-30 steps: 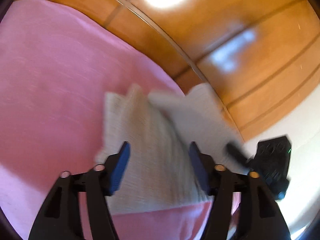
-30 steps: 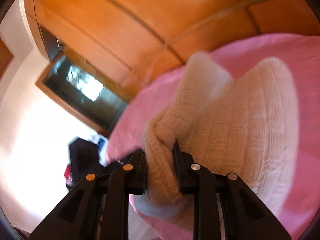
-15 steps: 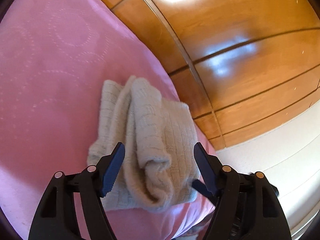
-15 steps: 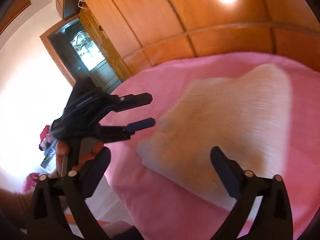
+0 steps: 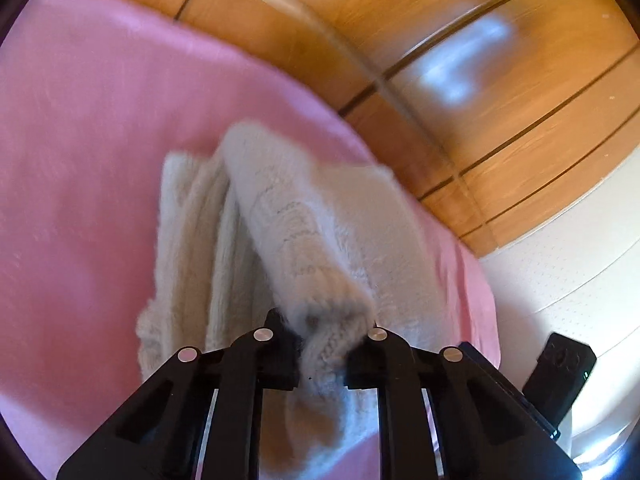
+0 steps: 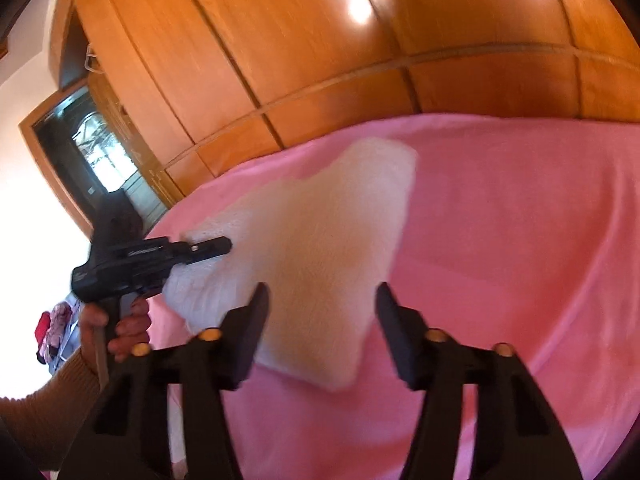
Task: Fold small clothes
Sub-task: 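Lift the sweater side with the right gripper and fold it over the body, then grasp the folded sweater bundle with the left gripper and fold it over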
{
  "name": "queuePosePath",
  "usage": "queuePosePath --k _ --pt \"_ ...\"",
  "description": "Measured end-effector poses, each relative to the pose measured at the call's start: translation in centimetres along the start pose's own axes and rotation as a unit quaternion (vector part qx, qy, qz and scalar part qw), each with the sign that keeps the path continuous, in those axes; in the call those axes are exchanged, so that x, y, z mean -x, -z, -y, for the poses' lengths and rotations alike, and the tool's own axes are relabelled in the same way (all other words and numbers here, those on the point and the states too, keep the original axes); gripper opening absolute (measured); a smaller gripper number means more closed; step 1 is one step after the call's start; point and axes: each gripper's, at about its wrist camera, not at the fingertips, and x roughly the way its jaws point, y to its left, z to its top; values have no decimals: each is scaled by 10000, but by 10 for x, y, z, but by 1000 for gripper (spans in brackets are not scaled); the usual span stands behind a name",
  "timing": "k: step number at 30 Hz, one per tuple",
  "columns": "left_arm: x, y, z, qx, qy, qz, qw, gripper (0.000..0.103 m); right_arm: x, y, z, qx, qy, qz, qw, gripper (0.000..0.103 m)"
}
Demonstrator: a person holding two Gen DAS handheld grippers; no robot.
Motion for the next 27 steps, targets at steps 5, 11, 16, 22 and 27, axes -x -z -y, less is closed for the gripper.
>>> queuePosePath --k 5,11,16,22,27 --pt "25 8 1 -409 -512 264 9975 12 -36 -8 -22 415 -56 -270 9988 50" --pt "-1 31 -20 -614 -1539 35 9862 15 -83 25 -40 1027 524 -634 9913 51" --pt "30 24 1 -758 -2176 765 9701 54 -63 11 -40 1122 521 -621 9904 63" --pt "34 13 21 -946 -1878 1053 9720 54 -53 -32 -46 866 494 -93 9950 63" --pt "0 10 9 -923 -2335 655 9657 54 -93 -62 -36 594 764 -211 9951 63"
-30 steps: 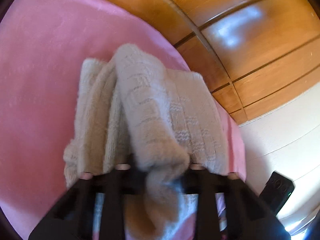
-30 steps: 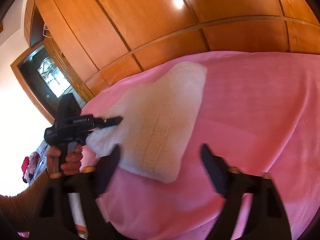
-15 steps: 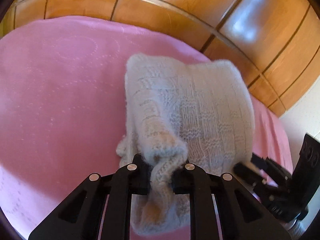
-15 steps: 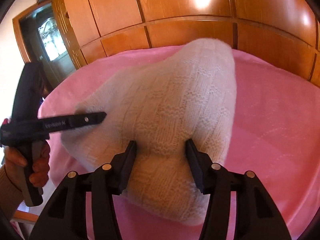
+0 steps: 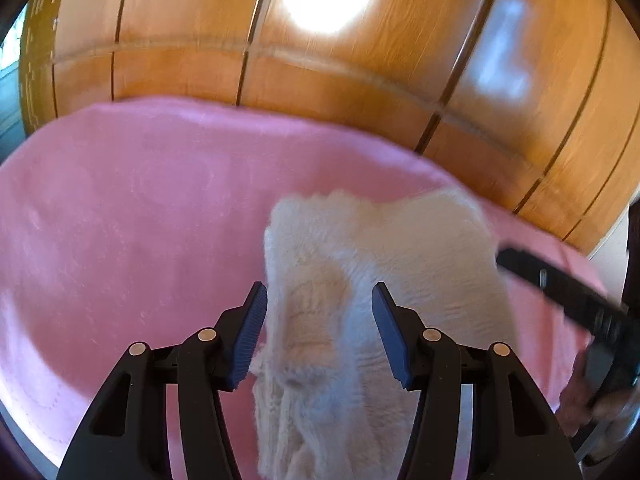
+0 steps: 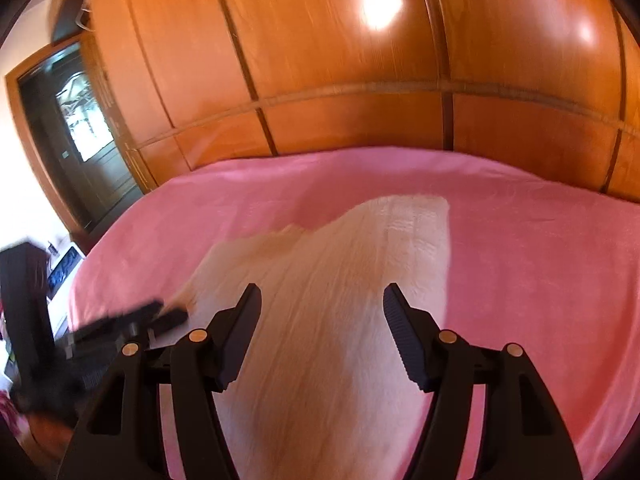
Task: Fold small clothes
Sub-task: 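Grasp the folded sweater bundle with the left gripper and fold it over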
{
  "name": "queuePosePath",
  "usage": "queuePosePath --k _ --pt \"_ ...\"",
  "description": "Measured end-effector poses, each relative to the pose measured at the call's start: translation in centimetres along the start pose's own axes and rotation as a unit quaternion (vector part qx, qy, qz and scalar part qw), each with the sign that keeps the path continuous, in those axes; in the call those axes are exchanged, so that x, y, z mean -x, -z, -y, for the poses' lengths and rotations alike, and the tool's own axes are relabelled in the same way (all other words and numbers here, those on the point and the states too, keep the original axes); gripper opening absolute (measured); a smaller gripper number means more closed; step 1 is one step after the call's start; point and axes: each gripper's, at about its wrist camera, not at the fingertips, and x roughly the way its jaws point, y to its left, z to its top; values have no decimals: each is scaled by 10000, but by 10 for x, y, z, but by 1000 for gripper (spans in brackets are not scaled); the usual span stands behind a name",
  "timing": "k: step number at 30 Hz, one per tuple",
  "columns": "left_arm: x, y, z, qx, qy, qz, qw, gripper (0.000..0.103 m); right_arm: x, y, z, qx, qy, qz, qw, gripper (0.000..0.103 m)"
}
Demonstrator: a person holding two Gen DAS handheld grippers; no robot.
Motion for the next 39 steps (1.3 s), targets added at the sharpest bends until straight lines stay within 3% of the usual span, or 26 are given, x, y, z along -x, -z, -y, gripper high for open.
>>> queuePosePath --k 4,8,10,12,14,18,26,30,35,39 --pt "-28 13 -10 137 -52 -438 9989 54 -51 12 4 250 444 -581 9970 64" --pt "-24 15 -19 365 97 -380 9986 54 -50 20 0 376 583 -366 9969 66" --pt "-18 15 -17 324 66 -316 9990 54 -47 21 3 314 478 -312 9979 68" --pt "-10 15 -13 187 12 -266 9995 54 -46 20 7 219 303 -276 9989 75" --pt "-7 15 -12 120 -20 -228 9997 61 -46 19 9 151 80 -234 9996 91" --pt "0 15 -12 34 -48 -140 9999 61 -44 13 4 229 22 -237 9995 100" --pt "5 19 -10 -150 -79 -115 9998 62 -15 14 34 -443 -339 -167 9983 100" --pt "3 20 -14 -139 -68 -127 9998 69 -12 23 60 -835 -433 -281 9952 100" --pt "-6 20 -26 119 292 -302 9990 76 -16 29 79 -1273 -847 -389 9875 100" --pt "-20 20 -50 665 1051 -583 9905 76 -25 33 87 -1568 -1222 -517 9787 100"
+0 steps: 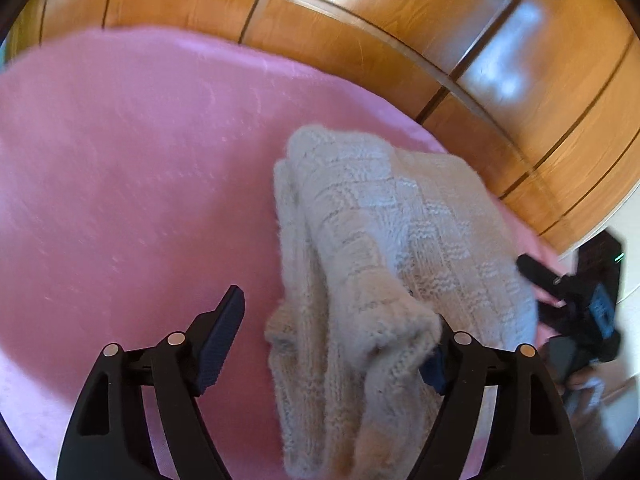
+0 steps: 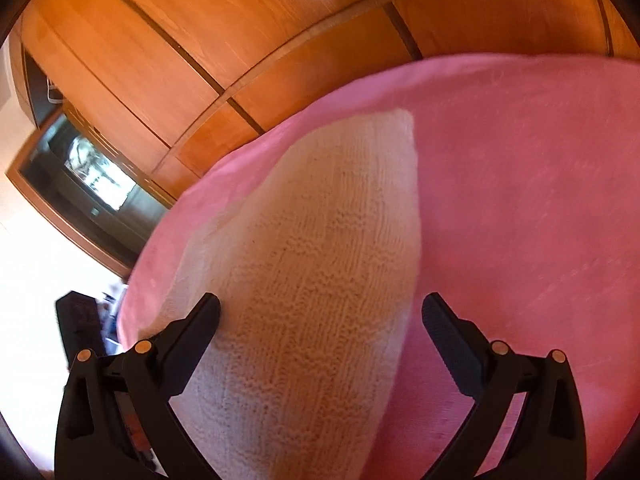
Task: Fold small clothes
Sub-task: 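Grasp the folded sweater bundle with the left gripper and fold it over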
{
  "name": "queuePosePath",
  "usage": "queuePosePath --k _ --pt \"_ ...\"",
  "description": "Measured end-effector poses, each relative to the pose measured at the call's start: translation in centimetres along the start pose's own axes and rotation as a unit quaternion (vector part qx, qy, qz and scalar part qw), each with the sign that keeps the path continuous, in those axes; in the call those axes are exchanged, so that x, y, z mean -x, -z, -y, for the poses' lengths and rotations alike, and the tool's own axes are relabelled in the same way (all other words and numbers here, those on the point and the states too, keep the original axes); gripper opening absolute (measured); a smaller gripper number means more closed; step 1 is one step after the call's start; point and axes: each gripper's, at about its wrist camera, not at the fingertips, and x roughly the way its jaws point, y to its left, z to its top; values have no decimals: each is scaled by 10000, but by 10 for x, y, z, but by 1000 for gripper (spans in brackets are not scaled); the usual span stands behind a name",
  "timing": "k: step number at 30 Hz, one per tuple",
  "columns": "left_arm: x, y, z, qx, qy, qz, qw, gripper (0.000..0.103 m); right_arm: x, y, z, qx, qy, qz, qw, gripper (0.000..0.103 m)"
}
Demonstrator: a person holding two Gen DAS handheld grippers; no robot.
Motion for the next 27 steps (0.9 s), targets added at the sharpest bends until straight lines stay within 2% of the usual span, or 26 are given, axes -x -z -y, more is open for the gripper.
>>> queuePosePath --k 4,6,7,9,11,12,14,15,17,21,23,27 --pt "-5 -2 -13 246 497 -107 9984 75 -4 2 11 -258 -358 -168 9989 100" --pt "-8 -3 -15 271 617 -119 9977 70 -8 1 13 -313 -541 -267 9977 100" --pt "-11 -3 -15 270 831 -168 9960 61 -10 1 13 -329 -636 -308 9970 96" --pt "-15 -3 -17 298 940 -184 9950 56 -17 0 11 -331 -689 -381 9963 94" --pt "-18 -2 -17 323 1111 -167 9931 44 -21 0 9 -276 -653 -453 9965 85" --pt "-17 -1 -18 398 1222 -169 9916 42 -22 -1 7 -245 -613 -470 9967 81" --pt "-11 3 -18 480 1380 -137 9892 36 -15 -1 3 -185 -540 -423 9975 64" --pt "-7 5 -16 458 1429 -95 9886 35 -6 0 -4 -71 -488 -347 9982 62" --pt "4 8 -6 364 1606 -10 9864 34 5 4 -14 93 -463 -240 9986 57" --pt "15 11 33 60 1952 -12 9807 33 49 15 -21 240 -492 150 9984 55" --pt "11 12 57 -88 2092 -133 9778 33 72 19 -16 256 -415 350 9982 55" --pt "-11 18 127 -520 2505 -453 9657 33 144 25 18 117 10 901 9959 55"
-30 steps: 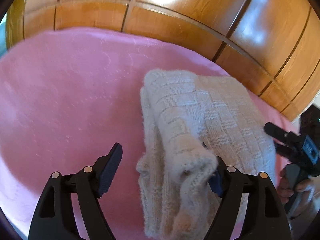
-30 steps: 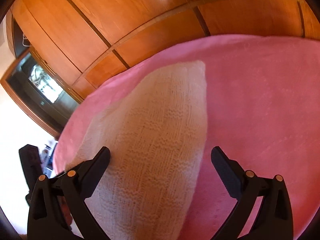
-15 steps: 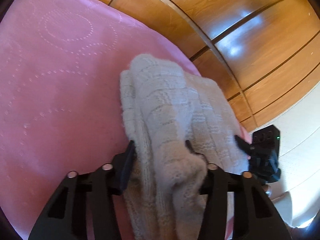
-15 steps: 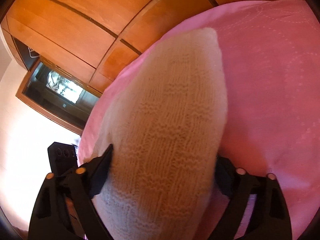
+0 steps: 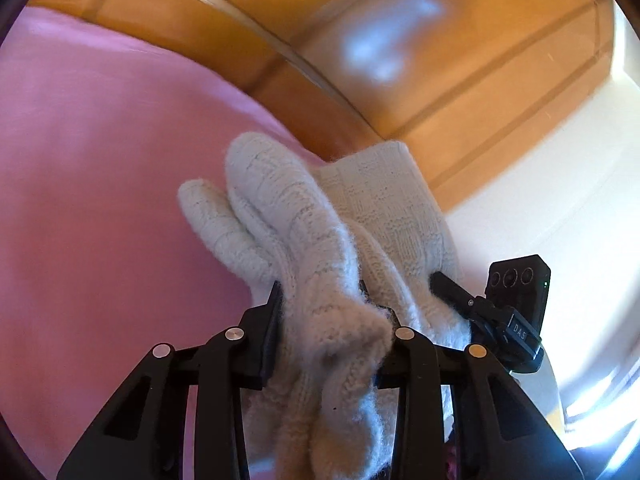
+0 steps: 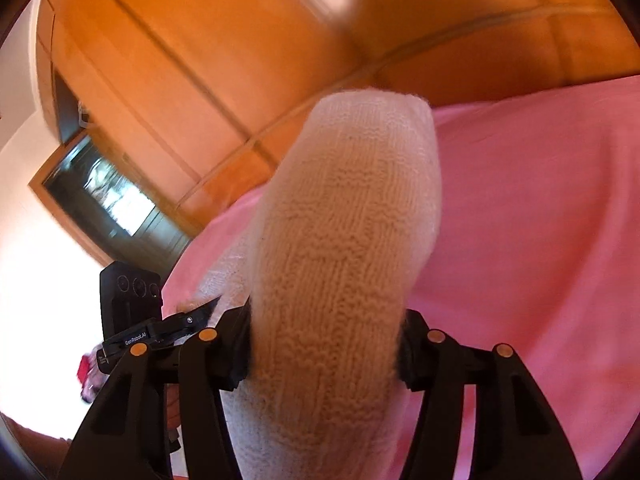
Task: Fold small clothes
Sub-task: 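Grasp the folded sweater bundle with the left gripper and fold it over, then release the sweater with the left gripper and pull both grippers back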
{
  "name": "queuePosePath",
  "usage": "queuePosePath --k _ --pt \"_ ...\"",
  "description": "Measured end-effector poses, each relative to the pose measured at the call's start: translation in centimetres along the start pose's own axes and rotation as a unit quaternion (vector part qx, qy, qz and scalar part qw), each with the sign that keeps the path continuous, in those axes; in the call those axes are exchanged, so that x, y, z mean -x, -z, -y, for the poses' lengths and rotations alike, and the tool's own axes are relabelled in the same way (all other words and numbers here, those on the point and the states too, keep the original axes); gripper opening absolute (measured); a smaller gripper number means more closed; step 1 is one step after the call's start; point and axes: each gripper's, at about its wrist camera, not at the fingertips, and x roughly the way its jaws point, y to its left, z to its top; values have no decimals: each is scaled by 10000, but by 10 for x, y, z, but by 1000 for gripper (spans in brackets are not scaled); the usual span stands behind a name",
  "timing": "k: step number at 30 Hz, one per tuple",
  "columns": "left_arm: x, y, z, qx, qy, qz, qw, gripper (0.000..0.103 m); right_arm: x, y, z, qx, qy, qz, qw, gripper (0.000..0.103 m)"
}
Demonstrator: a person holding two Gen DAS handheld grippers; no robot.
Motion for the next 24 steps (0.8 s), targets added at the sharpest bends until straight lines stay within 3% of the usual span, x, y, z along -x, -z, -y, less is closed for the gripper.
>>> queuePosePath --k 3,6,9,11,12,14,16,17,19,24 --pt "-58 -5 47 -334 290 -327 9985 33 51 -3 34 -174 444 390 9981 55" --pt "-120 -6 86 -644 328 -698 9949 33 91 -1 76 -470 974 716 9916 56" --pt "-182 -1 113 -1117 -174 -1062 9879 28 110 10 119 -860 1600 876 9794 62" --pt "-217 13 121 -1570 -944 -1417 9728 28 110 29 157 -1308 2069 723 9669 72" --pt "-231 22 122 -1765 -1161 -1495 9659 30 108 40 173 -1519 1963 676 9664 73" --pt "-236 28 126 -1923 -1306 -1414 9623 33 112 54 180 -1635 1755 865 9669 81" --pt "-233 30 137 -2061 -1528 -1370 9568 34 115 56 174 -1605 1787 930 9663 82" --pt "-226 33 141 -2110 -1660 -1299 9545 41 117 55 168 -1537 1900 939 9651 82" --pt "-217 31 146 -2103 -1747 -1119 9554 43 126 51 150 -1214 2320 1044 9594 81" --pt "-192 40 155 -2079 -1970 -634 9560 43 130 42 95 -390 2907 1250 9478 58"
